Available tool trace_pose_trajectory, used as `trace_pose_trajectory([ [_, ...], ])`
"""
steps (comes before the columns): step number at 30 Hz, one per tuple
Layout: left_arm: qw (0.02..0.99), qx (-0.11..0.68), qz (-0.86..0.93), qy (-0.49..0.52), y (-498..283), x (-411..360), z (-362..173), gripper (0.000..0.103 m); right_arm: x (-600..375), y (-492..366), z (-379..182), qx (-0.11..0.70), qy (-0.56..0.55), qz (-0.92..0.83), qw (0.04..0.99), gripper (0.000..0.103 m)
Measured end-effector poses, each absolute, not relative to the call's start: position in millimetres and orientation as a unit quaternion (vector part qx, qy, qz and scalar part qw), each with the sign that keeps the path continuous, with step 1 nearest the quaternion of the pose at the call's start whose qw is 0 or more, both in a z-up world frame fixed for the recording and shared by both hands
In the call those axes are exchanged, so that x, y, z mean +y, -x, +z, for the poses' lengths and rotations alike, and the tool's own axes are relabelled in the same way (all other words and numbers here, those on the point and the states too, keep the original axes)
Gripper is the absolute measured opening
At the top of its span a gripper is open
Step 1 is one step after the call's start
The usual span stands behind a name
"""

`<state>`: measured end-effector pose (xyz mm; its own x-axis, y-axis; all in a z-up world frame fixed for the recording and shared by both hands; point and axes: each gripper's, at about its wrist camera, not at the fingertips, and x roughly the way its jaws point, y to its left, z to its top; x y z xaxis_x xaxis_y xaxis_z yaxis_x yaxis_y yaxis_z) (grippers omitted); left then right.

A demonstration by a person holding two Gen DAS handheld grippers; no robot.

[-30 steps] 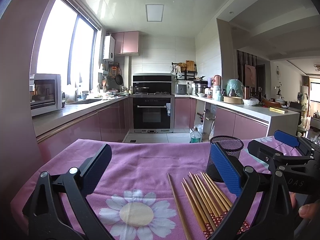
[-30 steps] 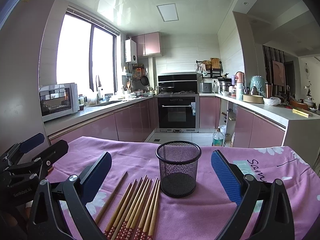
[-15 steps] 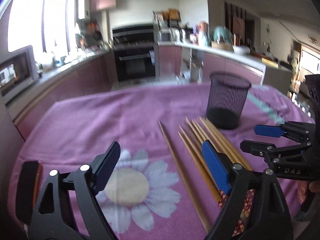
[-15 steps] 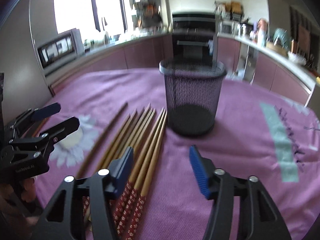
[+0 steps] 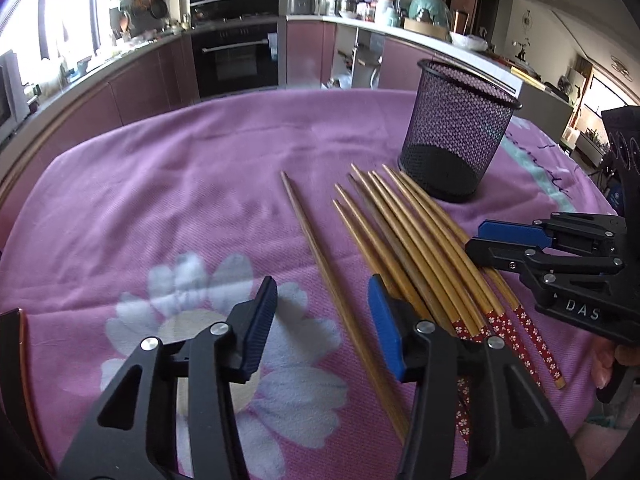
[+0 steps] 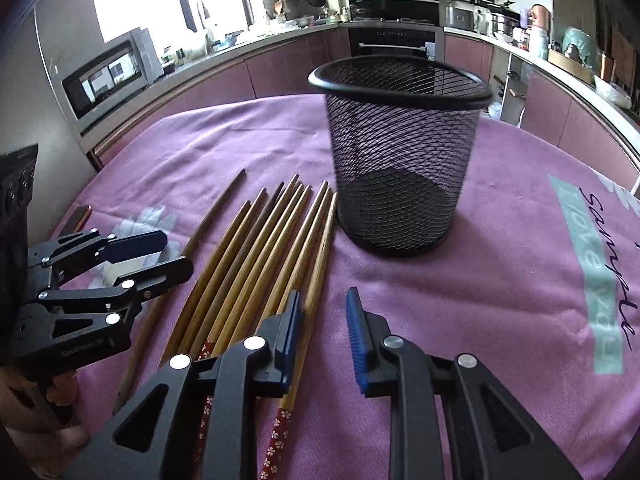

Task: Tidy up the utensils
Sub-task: 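Lower the right gripper onto one chopstick while the left gripper grasps another chopstick, then lift both held chopsticks upright and carry them over the black mesh cup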

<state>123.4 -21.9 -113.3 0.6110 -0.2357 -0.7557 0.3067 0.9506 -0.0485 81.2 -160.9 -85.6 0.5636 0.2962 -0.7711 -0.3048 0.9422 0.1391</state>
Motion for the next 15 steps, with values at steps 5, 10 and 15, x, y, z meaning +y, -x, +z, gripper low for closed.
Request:
trace_pose_trajectory([
  [5, 0.892, 0.420, -0.158, -0.053, -128.7, -28.3, -113.8, 0.044, -152.0, -86.8, -85.7, 0.437, 0.023, 0.169, 0.883, 0.020],
  [10, 0.889, 0.428, -0.158, -0.051, -136.8, -32.0, -111.7, 0.039, -151.1, -94.6, -85.7, 0.440, 0.011, 0.172, 0.881, 0.007],
  [15, 0.889, 0.431, -0.151, -0.029, -140.8, -26.9, -110.1, 0.013, -159.5, -95.2, -83.4, 0.440, -0.019, 0.182, 0.879, 0.005],
])
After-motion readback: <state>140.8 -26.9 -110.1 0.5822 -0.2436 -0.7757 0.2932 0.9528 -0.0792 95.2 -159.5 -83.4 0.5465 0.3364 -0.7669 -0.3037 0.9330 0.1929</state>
